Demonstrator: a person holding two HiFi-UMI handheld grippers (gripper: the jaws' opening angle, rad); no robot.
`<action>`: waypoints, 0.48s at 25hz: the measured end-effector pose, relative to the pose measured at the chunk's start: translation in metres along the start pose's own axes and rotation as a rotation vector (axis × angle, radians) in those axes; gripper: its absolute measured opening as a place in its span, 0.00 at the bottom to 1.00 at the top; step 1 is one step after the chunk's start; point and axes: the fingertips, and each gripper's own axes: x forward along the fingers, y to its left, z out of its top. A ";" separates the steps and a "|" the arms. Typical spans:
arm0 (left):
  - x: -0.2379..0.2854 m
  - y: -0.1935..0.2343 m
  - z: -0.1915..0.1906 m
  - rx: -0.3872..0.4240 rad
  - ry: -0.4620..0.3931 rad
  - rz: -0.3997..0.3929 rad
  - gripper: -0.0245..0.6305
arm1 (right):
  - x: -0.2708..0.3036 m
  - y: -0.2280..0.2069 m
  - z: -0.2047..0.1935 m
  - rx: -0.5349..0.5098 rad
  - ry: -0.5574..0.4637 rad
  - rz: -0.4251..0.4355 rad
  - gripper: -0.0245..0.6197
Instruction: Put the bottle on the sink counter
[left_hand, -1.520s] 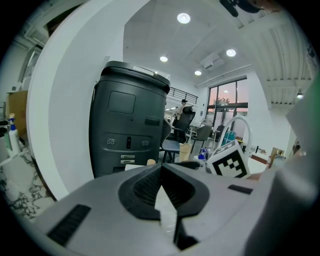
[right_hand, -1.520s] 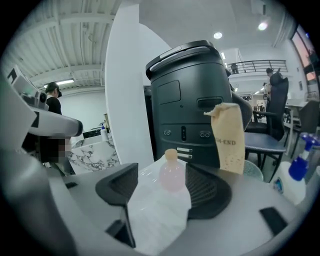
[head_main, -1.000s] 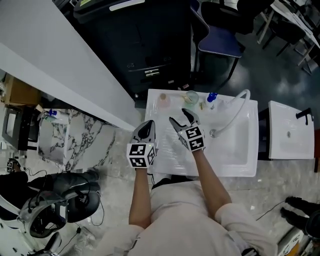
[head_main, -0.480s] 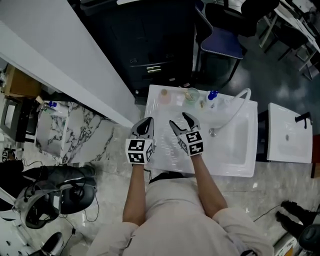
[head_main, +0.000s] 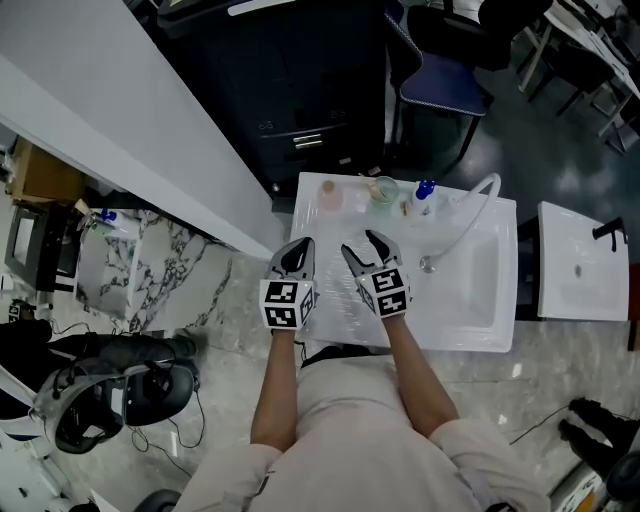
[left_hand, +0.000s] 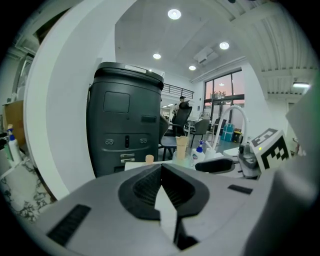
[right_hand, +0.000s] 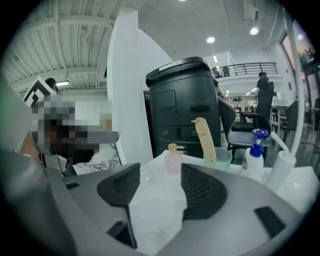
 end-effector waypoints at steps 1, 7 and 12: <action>0.001 -0.001 0.000 0.000 -0.001 -0.002 0.05 | 0.000 0.001 -0.001 -0.004 0.004 0.000 0.44; 0.004 -0.002 -0.001 0.001 -0.003 -0.007 0.05 | 0.003 0.004 -0.004 -0.023 0.016 -0.001 0.36; 0.004 0.003 -0.001 -0.007 -0.005 -0.001 0.05 | -0.001 -0.003 0.005 -0.038 -0.024 -0.069 0.22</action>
